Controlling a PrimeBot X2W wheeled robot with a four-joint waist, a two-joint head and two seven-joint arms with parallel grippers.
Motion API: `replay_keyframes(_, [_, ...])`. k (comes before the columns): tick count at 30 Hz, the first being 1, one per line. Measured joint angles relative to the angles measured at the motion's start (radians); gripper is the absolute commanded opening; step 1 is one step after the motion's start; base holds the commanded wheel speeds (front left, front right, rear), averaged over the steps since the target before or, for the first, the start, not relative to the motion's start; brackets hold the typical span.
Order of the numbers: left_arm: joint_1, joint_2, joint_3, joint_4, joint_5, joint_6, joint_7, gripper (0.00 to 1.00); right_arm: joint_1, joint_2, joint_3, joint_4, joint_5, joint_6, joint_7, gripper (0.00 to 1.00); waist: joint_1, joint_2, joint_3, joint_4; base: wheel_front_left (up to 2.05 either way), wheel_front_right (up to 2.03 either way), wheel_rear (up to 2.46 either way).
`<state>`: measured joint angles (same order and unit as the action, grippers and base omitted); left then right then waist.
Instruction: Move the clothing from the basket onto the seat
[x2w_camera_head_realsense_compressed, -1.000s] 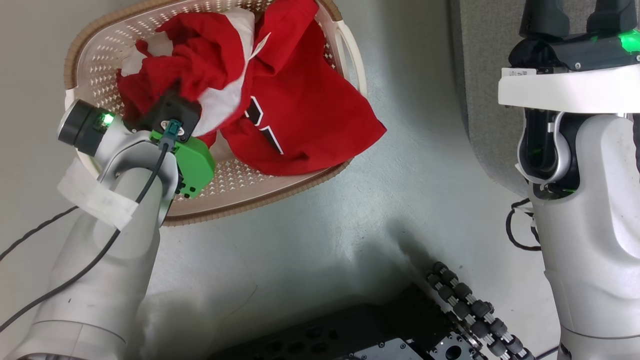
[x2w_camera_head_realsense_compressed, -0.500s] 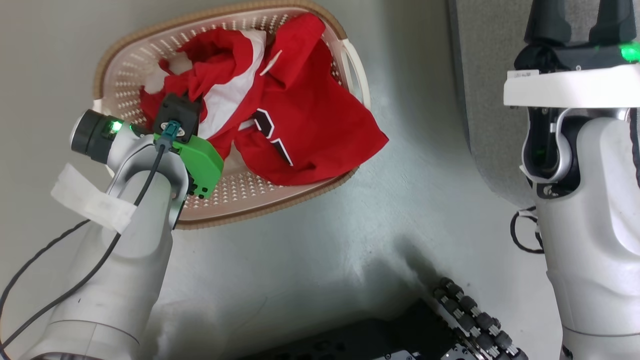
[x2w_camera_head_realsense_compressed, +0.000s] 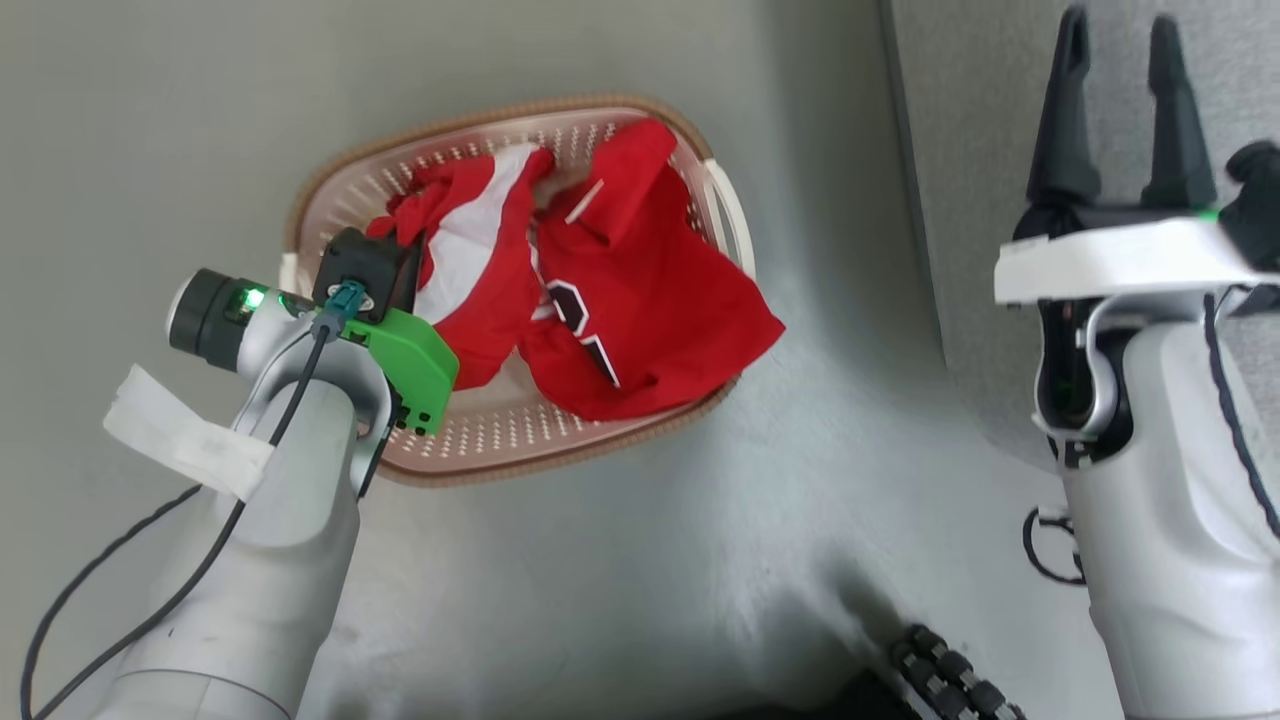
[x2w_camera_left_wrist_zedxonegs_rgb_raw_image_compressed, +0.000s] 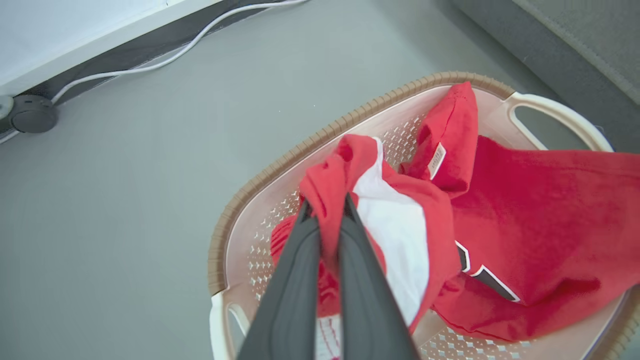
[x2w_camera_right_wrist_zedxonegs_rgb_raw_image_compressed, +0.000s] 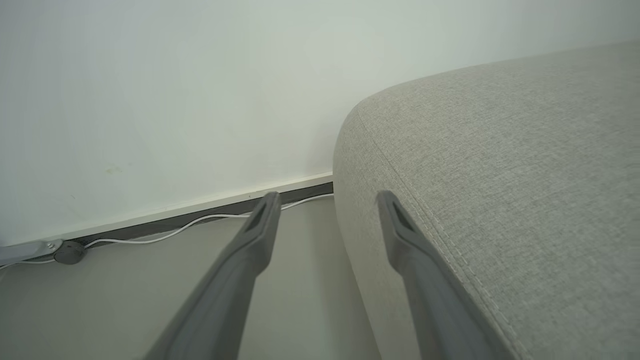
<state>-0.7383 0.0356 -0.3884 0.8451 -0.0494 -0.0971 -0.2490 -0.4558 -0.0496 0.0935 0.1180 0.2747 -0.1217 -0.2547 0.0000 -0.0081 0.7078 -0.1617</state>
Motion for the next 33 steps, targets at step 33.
replay_keyframes(33, [0.138,-0.002,-0.130,-0.202,-0.224,-0.017,-0.003,0.00,0.217,0.000,0.035,0.183,-0.055,0.100,0.000,1.00,-0.0001,0.0000,-0.447,0.137,0.00,0.00,0.00])
